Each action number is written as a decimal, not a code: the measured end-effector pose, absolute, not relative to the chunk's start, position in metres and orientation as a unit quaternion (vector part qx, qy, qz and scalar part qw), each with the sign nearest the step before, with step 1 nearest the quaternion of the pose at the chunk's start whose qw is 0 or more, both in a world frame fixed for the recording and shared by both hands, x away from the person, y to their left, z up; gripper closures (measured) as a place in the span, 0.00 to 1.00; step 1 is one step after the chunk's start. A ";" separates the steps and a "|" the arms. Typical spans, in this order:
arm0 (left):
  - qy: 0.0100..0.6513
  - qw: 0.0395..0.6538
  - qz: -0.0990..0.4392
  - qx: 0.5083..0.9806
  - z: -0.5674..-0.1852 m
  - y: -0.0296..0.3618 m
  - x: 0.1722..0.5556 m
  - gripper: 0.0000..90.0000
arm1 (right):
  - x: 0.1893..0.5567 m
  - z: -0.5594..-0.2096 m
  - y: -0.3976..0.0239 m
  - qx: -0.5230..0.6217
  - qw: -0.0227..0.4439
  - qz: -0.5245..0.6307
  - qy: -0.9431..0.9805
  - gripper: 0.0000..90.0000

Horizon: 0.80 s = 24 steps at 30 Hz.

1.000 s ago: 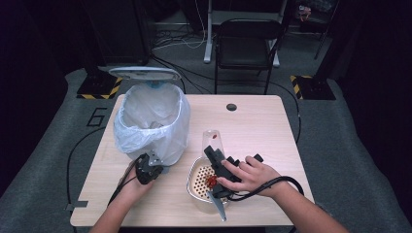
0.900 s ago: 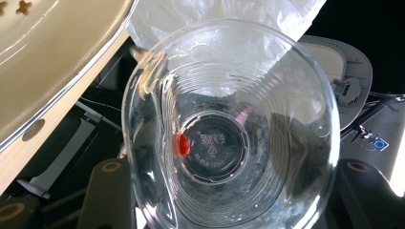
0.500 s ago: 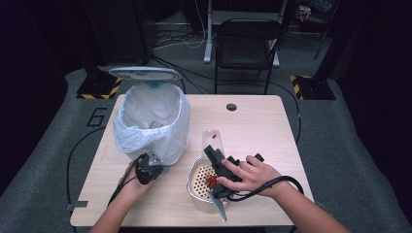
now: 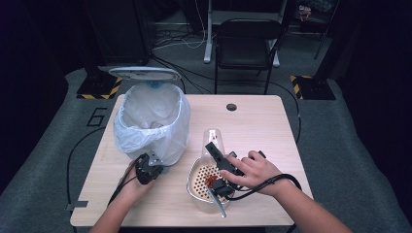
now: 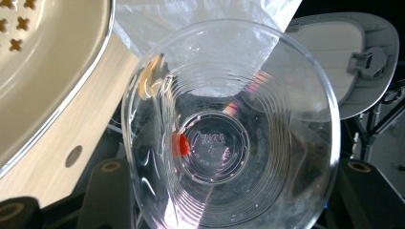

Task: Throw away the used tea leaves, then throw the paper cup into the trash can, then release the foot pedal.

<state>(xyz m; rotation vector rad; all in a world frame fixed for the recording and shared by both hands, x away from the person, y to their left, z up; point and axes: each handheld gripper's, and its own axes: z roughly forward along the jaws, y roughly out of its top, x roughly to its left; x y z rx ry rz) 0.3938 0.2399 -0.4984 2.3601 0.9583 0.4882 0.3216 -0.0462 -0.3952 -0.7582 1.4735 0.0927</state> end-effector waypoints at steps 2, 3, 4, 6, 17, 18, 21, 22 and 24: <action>0.356 0.271 0.181 0.876 -0.498 0.240 0.394 1.00 | 0.322 -0.396 -0.047 -0.328 0.675 0.047 0.659 0.46; 0.356 0.271 0.181 0.876 -0.498 0.240 0.394 1.00 | 0.321 -0.397 -0.048 -0.315 0.670 0.053 0.670 0.46; 0.356 0.271 0.181 0.876 -0.498 0.240 0.394 1.00 | 0.321 -0.396 -0.047 -0.313 0.663 0.055 0.677 0.46; 0.355 0.269 0.180 0.877 -0.498 0.240 0.394 1.00 | 0.321 -0.394 -0.047 -0.298 0.660 0.068 0.686 0.45; 0.353 0.267 0.179 0.879 -0.498 0.240 0.395 1.00 | 0.341 -0.359 -0.049 -0.180 0.533 0.182 0.807 0.45; 0.354 0.267 0.179 0.879 -0.498 0.240 0.395 1.00 | 0.344 -0.356 -0.050 -0.169 0.524 0.191 0.813 0.45; 0.354 0.267 0.182 0.878 -0.498 0.241 0.394 1.00 | 0.354 -0.348 -0.053 -0.134 0.484 0.216 0.837 0.45; 0.355 0.268 0.182 0.877 -0.498 0.241 0.394 1.00 | 0.357 -0.347 -0.053 -0.128 0.471 0.222 0.844 0.45; 0.355 0.265 0.181 0.878 -0.498 0.241 0.395 1.00 | 0.362 -0.344 -0.055 -0.105 0.448 0.235 0.856 0.45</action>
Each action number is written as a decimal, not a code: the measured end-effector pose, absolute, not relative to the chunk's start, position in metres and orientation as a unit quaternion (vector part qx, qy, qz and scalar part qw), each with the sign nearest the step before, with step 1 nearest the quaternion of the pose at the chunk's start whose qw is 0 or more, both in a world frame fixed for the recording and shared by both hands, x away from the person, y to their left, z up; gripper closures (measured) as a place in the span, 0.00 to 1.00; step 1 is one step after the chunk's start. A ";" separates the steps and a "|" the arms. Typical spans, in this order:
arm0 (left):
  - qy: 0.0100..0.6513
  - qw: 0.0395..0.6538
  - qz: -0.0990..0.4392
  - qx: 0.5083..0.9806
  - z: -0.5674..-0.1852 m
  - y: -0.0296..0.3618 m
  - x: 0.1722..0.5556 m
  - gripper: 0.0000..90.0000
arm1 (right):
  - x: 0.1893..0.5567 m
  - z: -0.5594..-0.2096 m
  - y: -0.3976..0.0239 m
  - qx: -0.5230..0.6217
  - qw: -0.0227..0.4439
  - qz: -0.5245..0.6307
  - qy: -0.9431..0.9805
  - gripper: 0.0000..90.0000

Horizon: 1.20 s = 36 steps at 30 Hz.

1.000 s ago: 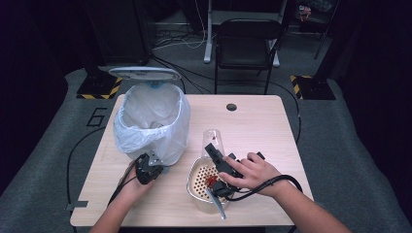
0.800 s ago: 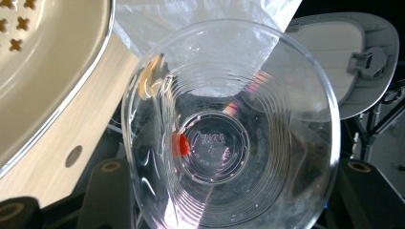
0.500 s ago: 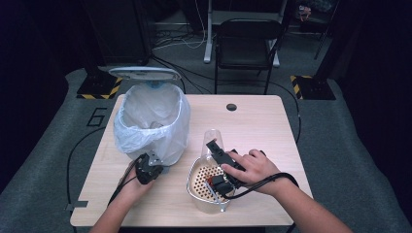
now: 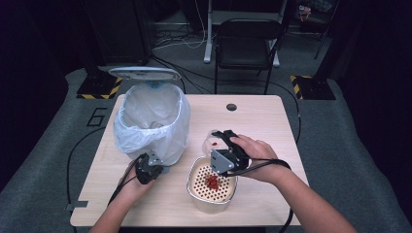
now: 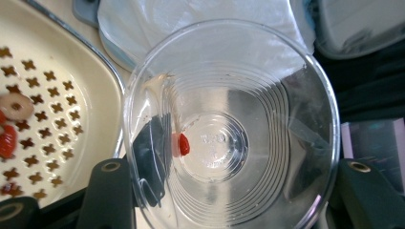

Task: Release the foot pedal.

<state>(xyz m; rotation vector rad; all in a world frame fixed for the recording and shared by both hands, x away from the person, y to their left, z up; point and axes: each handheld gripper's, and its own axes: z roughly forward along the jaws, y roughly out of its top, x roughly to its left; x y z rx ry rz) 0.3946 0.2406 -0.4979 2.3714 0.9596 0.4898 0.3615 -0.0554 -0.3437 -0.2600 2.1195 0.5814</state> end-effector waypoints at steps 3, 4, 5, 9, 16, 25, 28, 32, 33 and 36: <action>0.354 0.267 0.180 0.878 -0.498 0.241 0.394 1.00 | 0.367 -0.340 -0.058 -0.087 0.420 0.251 0.868 0.46; 0.354 0.268 0.180 0.878 -0.498 0.241 0.394 1.00 | 0.370 -0.338 -0.059 -0.080 0.408 0.259 0.872 0.45; 0.355 0.268 0.181 0.877 -0.498 0.241 0.395 1.00 | 0.373 -0.336 -0.061 -0.066 0.385 0.270 0.880 0.46; 0.356 0.269 0.180 0.877 -0.498 0.241 0.395 1.00 | 0.381 -0.330 -0.065 -0.035 0.338 0.303 0.890 0.46; 0.356 0.271 0.178 0.877 -0.498 0.241 0.395 1.00 | 0.396 -0.322 -0.068 0.008 0.262 0.339 0.903 0.45; 0.358 0.272 0.173 0.877 -0.498 0.242 0.395 1.00 | 0.417 -0.317 -0.074 0.068 0.181 0.389 0.901 0.45; 0.357 0.271 0.174 0.877 -0.498 0.242 0.395 1.00 | 0.422 -0.314 -0.075 0.081 0.168 0.407 0.894 0.45; 0.359 0.272 0.175 0.876 -0.498 0.241 0.395 1.00 | 0.428 -0.311 -0.075 0.095 0.156 0.420 0.889 0.45; 0.359 0.272 0.176 0.875 -0.498 0.241 0.395 1.00 | 0.429 -0.310 -0.075 0.099 0.153 0.421 0.889 0.45; 0.359 0.271 0.171 0.876 -0.498 0.242 0.395 1.00 | 0.432 -0.308 -0.073 0.109 0.139 0.429 0.886 0.45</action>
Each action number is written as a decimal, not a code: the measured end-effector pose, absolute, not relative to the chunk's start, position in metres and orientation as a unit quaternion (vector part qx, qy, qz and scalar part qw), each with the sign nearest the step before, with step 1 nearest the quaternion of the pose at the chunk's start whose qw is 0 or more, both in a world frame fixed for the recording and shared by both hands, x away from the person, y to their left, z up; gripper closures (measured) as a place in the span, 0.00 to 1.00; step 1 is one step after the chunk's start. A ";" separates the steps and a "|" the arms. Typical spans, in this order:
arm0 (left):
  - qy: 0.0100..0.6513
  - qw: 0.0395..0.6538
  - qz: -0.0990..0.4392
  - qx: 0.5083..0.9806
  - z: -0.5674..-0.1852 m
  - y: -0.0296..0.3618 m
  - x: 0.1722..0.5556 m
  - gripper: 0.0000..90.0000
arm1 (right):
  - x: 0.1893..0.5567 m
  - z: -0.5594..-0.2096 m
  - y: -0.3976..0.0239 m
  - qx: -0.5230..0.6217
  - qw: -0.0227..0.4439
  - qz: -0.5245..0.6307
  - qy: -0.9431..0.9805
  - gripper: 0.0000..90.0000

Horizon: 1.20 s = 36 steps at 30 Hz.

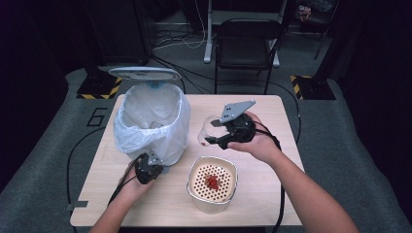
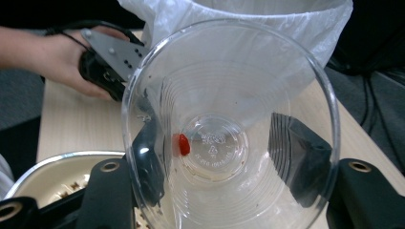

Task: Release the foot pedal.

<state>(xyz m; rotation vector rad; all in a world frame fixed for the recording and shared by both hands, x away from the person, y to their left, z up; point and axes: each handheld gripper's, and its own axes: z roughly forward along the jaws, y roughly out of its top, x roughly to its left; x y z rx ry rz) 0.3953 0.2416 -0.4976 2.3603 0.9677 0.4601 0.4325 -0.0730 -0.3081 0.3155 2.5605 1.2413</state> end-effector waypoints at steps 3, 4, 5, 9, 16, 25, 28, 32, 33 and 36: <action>0.360 0.270 0.172 0.876 -0.498 0.242 0.395 1.00 | 0.436 -0.304 -0.069 0.118 0.123 0.433 0.885 0.45; 0.360 0.270 0.172 0.876 -0.498 0.242 0.395 1.00 | 0.436 -0.304 -0.069 0.118 0.123 0.433 0.885 0.45; 0.360 0.271 0.173 0.876 -0.498 0.242 0.395 1.00 | 0.437 -0.300 -0.067 0.125 0.118 0.437 0.883 0.45; 0.359 0.269 0.172 0.877 -0.497 0.242 0.395 1.00 | 0.440 -0.287 -0.061 0.136 0.107 0.450 0.876 0.45; 0.370 0.273 0.169 0.872 -0.498 0.241 0.394 1.00 | 0.443 -0.263 -0.051 0.139 0.115 0.453 0.873 0.45; 0.370 0.273 0.171 0.871 -0.498 0.240 0.394 1.00 | 0.456 -0.236 -0.033 0.155 0.113 0.480 0.856 0.45; 0.369 0.274 0.169 0.872 -0.498 0.241 0.394 1.00 | 0.463 -0.235 -0.025 0.159 0.111 0.488 0.851 0.45; 0.369 0.273 0.168 0.872 -0.498 0.241 0.394 1.00 | 0.472 -0.238 -0.017 0.165 0.104 0.493 0.847 0.45; 0.369 0.273 0.168 0.872 -0.498 0.241 0.394 1.00 | 0.472 -0.238 -0.017 0.165 0.104 0.493 0.847 0.45; 0.371 0.273 0.171 0.871 -0.498 0.241 0.394 1.00 | 0.476 -0.241 -0.012 0.170 0.102 0.495 0.846 0.45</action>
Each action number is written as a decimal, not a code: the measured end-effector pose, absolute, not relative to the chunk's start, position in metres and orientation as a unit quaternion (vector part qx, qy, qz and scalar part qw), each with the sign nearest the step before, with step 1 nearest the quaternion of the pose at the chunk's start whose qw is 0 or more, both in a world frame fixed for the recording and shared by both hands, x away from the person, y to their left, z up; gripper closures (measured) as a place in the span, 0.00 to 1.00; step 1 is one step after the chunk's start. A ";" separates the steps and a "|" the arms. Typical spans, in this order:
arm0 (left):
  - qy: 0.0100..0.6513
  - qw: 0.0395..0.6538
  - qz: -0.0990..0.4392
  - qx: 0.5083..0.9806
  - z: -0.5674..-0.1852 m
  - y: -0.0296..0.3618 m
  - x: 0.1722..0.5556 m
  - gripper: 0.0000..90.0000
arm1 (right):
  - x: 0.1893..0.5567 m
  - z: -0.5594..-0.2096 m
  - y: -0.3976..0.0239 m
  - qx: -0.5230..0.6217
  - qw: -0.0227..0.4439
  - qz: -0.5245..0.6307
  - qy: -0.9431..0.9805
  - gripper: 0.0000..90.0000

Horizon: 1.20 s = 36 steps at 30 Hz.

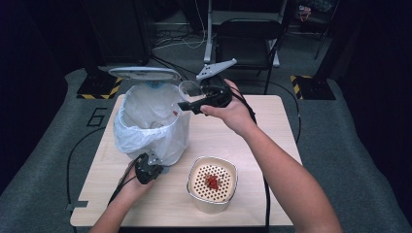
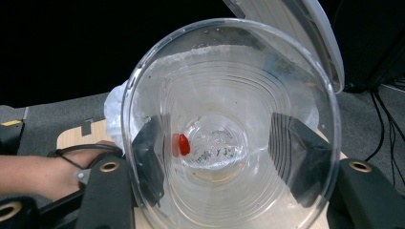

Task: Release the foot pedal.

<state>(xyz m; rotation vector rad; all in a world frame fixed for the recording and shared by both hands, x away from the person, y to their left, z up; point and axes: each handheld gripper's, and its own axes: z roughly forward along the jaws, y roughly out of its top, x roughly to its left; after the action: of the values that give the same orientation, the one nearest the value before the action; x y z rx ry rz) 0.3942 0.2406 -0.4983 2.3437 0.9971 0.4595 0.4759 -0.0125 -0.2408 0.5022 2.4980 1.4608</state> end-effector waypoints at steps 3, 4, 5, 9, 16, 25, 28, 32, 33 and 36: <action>0.371 0.274 0.171 0.871 -0.498 0.241 0.394 1.00 | 0.479 -0.243 -0.009 0.171 0.101 0.495 0.846 0.45; 0.370 0.273 0.169 0.872 -0.498 0.241 0.394 1.00 | 0.480 -0.243 -0.008 0.172 0.102 0.495 0.845 0.45; 0.369 0.272 0.167 0.873 -0.498 0.241 0.394 1.00 | 0.481 -0.243 -0.006 0.171 0.105 0.495 0.845 0.45; 0.371 0.270 0.166 0.873 -0.498 0.241 0.394 1.00 | 0.486 -0.246 0.003 0.173 0.105 0.497 0.844 0.45; 0.370 0.275 0.170 0.871 -0.499 0.241 0.394 1.00 | 0.488 -0.250 0.028 0.163 0.104 0.500 0.844 0.44; 0.367 0.268 0.162 0.876 -0.497 0.241 0.394 1.00 | 0.489 -0.260 0.057 0.173 0.093 0.494 0.847 0.43; 0.362 0.264 0.168 0.878 -0.497 0.241 0.394 1.00 | 0.490 -0.263 0.064 0.173 0.094 0.490 0.849 0.43; 0.368 0.274 0.176 0.871 -0.499 0.240 0.393 1.00 | 0.490 -0.265 0.069 0.175 0.093 0.489 0.850 0.43; 0.367 0.274 0.175 0.871 -0.499 0.240 0.393 1.00 | 0.490 -0.266 0.071 0.179 0.095 0.487 0.849 0.43; 0.367 0.271 0.175 0.873 -0.498 0.240 0.393 1.00 | 0.491 -0.269 0.075 0.183 0.093 0.485 0.850 0.43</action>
<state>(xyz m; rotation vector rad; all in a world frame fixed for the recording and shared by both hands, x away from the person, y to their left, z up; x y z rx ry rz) 0.3934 0.2402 -0.4983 2.3513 0.9878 0.4719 0.4907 0.0752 -0.2686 0.5423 2.5234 1.4402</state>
